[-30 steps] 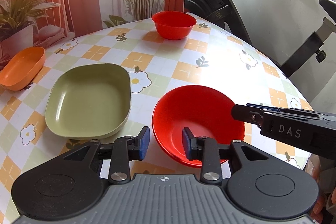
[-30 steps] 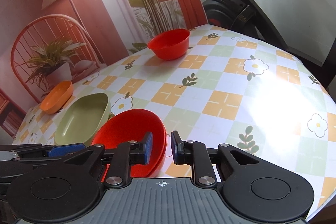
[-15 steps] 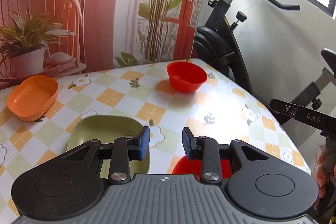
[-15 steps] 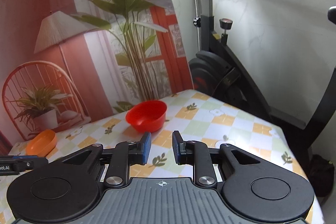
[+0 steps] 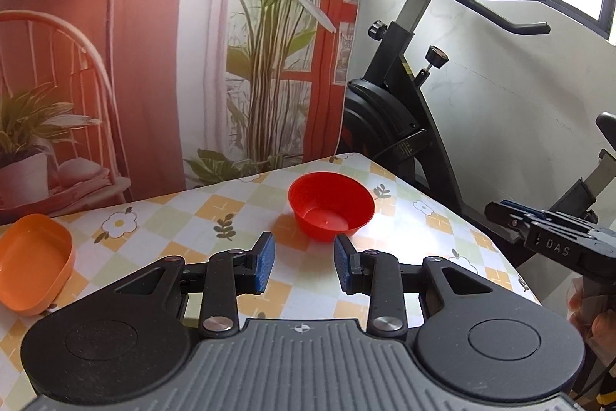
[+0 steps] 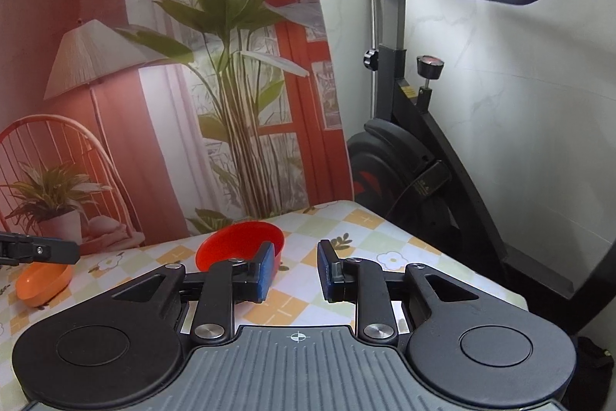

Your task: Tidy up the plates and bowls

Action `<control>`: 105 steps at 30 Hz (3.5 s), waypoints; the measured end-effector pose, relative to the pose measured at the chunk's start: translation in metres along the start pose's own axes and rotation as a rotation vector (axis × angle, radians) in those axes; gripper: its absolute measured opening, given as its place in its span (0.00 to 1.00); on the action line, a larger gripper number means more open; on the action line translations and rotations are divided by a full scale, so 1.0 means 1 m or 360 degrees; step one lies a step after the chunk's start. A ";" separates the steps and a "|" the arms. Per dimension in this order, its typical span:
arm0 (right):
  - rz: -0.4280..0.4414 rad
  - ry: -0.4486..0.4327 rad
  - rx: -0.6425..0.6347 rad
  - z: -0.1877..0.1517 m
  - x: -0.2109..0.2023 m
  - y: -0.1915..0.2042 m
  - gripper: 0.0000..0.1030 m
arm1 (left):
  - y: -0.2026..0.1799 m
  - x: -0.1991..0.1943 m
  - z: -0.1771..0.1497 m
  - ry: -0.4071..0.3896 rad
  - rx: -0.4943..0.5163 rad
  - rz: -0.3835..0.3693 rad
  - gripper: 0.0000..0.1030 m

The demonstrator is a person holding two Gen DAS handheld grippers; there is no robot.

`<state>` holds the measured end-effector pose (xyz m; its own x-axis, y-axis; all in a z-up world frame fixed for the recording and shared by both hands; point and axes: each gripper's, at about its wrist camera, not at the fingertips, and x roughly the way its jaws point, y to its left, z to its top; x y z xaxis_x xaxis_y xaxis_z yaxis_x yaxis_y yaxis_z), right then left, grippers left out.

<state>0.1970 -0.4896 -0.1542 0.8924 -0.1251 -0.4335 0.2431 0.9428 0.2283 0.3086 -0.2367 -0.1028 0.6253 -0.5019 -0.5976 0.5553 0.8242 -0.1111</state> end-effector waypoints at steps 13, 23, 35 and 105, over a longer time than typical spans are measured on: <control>0.0158 0.0140 0.0175 -0.016 0.121 -0.006 0.24 | -0.006 0.130 0.015 0.0188 -0.0037 0.0062 0.34; 0.0152 0.0202 0.0291 -0.018 0.164 0.001 0.29 | 0.010 0.179 0.020 0.0273 -0.0216 0.0039 0.34; 0.0117 0.0238 0.0298 -0.020 0.166 0.001 0.11 | 0.009 0.188 0.016 0.0317 -0.0202 -0.0038 0.20; 0.0153 0.0284 0.0222 -0.098 -0.088 0.092 0.11 | 0.014 -0.059 -0.116 0.0217 -0.0216 -0.0263 0.23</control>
<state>0.1037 -0.3620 -0.1802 0.8359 0.0314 -0.5480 0.2215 0.8942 0.3890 0.2161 -0.1651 -0.1618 0.4470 -0.6004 -0.6631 0.5596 0.7660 -0.3163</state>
